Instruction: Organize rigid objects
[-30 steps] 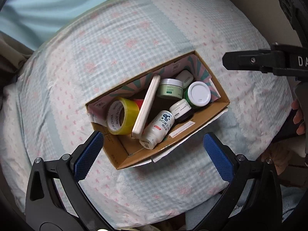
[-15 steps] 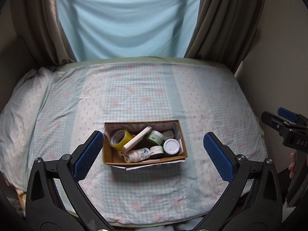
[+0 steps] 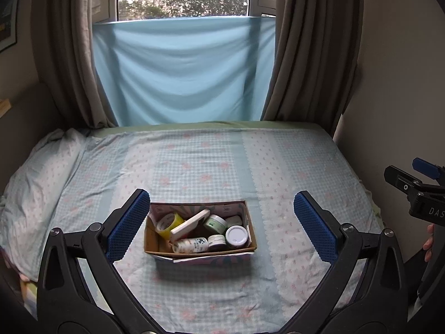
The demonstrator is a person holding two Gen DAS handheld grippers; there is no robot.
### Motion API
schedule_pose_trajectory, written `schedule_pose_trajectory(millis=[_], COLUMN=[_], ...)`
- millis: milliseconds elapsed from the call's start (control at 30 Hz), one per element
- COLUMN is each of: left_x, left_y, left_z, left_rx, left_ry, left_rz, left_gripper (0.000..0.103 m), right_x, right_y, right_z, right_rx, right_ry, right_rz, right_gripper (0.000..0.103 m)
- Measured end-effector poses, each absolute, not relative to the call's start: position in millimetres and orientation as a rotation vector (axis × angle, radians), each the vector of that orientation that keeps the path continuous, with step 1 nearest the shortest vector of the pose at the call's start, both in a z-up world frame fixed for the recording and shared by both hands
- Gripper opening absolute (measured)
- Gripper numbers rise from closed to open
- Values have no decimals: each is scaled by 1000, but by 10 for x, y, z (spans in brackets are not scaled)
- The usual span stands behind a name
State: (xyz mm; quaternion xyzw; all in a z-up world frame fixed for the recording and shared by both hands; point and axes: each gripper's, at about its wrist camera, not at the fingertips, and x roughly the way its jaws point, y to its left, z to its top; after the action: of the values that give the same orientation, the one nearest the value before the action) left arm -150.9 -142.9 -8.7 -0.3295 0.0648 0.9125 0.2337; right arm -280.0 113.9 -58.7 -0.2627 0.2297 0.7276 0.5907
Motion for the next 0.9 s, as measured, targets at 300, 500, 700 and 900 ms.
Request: schedule_pose_trajectory(millis=[300,500,700,900], left_x=[-1431,-1431,-1453,-1465], left_y=[-1397,-1340,-1292,-1268], left_z=[-62,-62,-77,-70], left_rx=[-894,-884,-888,-873], left_ry=[152,165,171,170], left_rz=[2515,2517,2519,2527], left_gripper=[103,103,103,103], right_x=[-2728,-2713,-2710,-2734], right_y=[1094,1102,1144,1163], right_z=[-566,-553,-561,-551], right_rx=[-587,-584,-583,-591], right_ry=[524,506,502,483], right_rz=[1700,1698,1697,1697], right_gripper=[103,103,103,103])
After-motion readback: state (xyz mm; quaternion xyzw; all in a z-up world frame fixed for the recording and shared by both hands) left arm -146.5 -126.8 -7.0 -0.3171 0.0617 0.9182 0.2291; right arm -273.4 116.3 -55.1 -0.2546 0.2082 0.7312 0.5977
